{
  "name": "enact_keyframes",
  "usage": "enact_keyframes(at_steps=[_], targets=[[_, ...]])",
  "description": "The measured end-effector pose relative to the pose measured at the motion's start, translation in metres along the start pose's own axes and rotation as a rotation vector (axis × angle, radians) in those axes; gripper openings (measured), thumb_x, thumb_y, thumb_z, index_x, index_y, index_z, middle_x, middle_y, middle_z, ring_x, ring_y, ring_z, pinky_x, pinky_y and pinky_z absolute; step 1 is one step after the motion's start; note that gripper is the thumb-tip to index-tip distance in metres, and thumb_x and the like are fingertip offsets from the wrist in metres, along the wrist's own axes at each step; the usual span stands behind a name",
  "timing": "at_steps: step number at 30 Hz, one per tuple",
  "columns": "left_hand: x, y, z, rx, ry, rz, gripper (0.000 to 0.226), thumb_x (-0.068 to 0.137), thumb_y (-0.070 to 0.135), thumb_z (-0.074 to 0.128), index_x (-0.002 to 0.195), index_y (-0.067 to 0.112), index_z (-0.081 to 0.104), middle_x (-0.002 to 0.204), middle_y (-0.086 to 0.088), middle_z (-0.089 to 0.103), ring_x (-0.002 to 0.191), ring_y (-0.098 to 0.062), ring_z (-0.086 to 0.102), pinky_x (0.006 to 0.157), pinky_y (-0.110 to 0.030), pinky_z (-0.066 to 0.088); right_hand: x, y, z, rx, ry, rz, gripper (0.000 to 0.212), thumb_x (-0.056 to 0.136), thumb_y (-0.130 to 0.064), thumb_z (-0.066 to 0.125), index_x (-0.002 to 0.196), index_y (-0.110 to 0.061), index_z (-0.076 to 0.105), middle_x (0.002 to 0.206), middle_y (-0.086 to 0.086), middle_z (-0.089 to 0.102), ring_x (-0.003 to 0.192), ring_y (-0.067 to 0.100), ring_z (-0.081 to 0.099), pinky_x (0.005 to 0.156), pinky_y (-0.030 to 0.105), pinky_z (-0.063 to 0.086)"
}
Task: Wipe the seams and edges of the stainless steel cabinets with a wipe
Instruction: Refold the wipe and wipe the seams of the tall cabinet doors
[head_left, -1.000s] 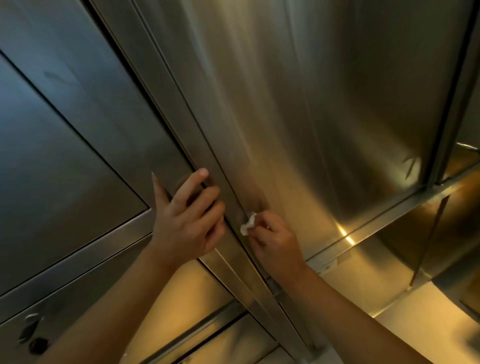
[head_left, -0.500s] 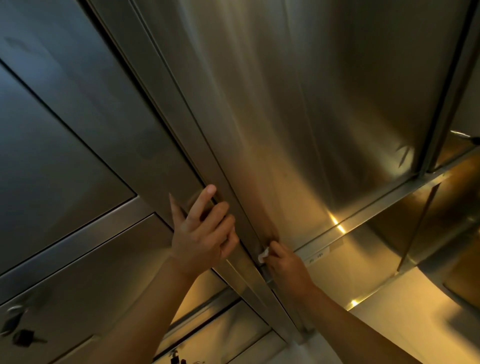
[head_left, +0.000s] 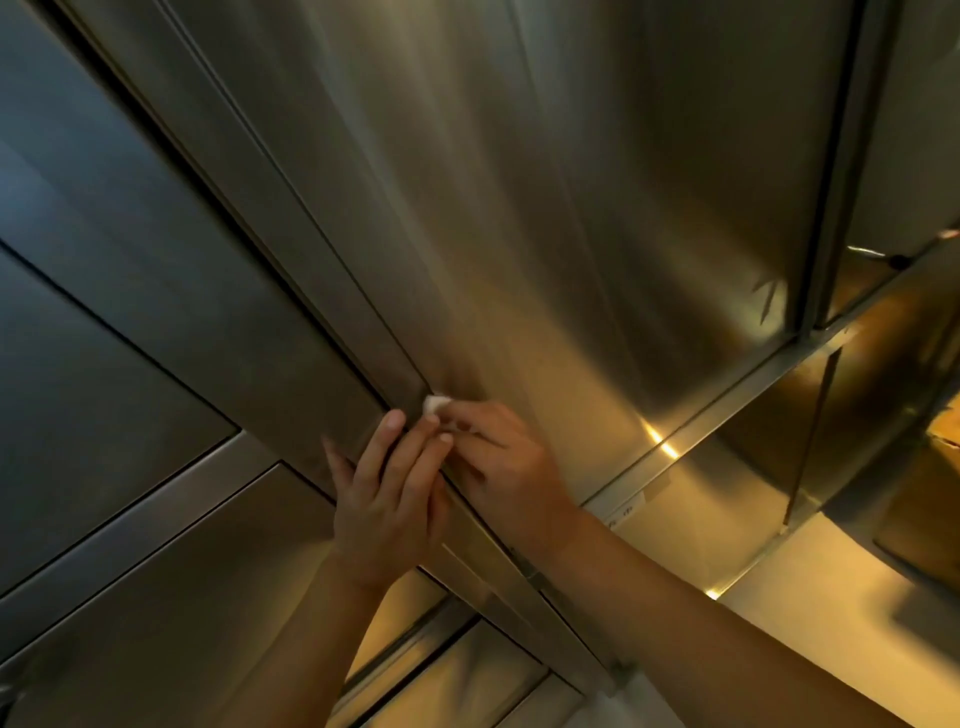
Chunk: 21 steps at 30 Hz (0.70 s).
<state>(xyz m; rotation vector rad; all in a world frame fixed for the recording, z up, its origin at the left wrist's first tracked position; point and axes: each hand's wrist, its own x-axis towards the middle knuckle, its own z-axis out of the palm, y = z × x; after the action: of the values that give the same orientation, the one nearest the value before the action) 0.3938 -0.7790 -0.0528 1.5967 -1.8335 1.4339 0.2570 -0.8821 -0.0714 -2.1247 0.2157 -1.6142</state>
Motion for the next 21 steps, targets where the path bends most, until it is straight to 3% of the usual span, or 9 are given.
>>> enact_keyframes(at_steps=[3,6,9,13,18,21], targets=[[-0.005,0.002,0.004,-0.012,0.009,-0.002,0.059,0.096,0.028,0.054,0.153,0.02,0.038,0.167,0.001,0.032,0.158,-0.021,0.019,0.123,-0.064,0.004,-0.027,0.007,0.017,0.012,-0.112,-0.015,0.017,0.104,-0.013,0.064,0.11,-0.003,0.076,0.125,0.009,0.069,0.099,0.025,0.065,0.084,0.035,0.055],[-0.005,0.002,0.005,-0.001,0.003,-0.003,0.054,0.1,0.031,0.049,0.152,0.021,0.042,0.167,0.004,0.032,0.158,-0.022,0.019,0.119,-0.069,0.013,-0.053,0.023,0.023,-0.003,-0.102,0.005,0.015,0.103,-0.011,0.064,0.098,-0.004,0.075,0.115,0.006,0.069,0.087,0.023,0.06,0.074,0.035,0.053],[-0.005,0.001,0.003,0.032,-0.041,0.012,0.039,0.099,0.034,0.047,0.133,0.021,0.06,0.156,0.002,0.046,0.158,-0.024,0.016,0.105,-0.074,0.025,-0.079,0.046,0.033,-0.081,-0.188,-0.042,0.012,0.101,-0.006,0.065,0.091,-0.005,0.072,0.104,0.005,0.064,0.08,0.024,0.055,0.064,0.04,0.051],[-0.008,-0.002,0.003,0.05,-0.061,0.06,0.025,0.091,0.033,0.054,0.104,0.022,0.073,0.142,0.0,0.058,0.158,-0.029,0.017,0.108,-0.073,0.018,-0.117,0.075,0.044,-0.181,-0.321,-0.067,0.008,0.1,-0.008,0.067,0.093,-0.01,0.07,0.109,-0.001,0.056,0.081,0.022,0.053,0.06,0.039,0.051],[-0.006,0.0,0.002,0.034,-0.051,0.059,0.02,0.085,0.032,0.06,0.098,0.022,0.071,0.134,0.001,0.061,0.158,-0.029,0.016,0.095,-0.081,0.033,-0.161,0.095,0.045,-0.232,-0.485,-0.014,0.013,0.084,-0.009,0.079,0.086,-0.015,0.069,0.1,-0.005,0.055,0.081,0.015,0.049,0.053,0.032,0.049],[-0.008,0.0,0.003,0.016,-0.049,0.044,0.019,0.085,0.03,0.06,0.091,0.02,0.075,0.129,0.0,0.063,0.158,-0.029,0.016,0.101,-0.081,0.028,-0.177,0.1,0.045,-0.261,-0.574,0.038,0.017,0.077,-0.012,0.084,0.085,-0.018,0.07,0.096,-0.006,0.058,0.083,0.012,0.047,0.051,0.028,0.049]])
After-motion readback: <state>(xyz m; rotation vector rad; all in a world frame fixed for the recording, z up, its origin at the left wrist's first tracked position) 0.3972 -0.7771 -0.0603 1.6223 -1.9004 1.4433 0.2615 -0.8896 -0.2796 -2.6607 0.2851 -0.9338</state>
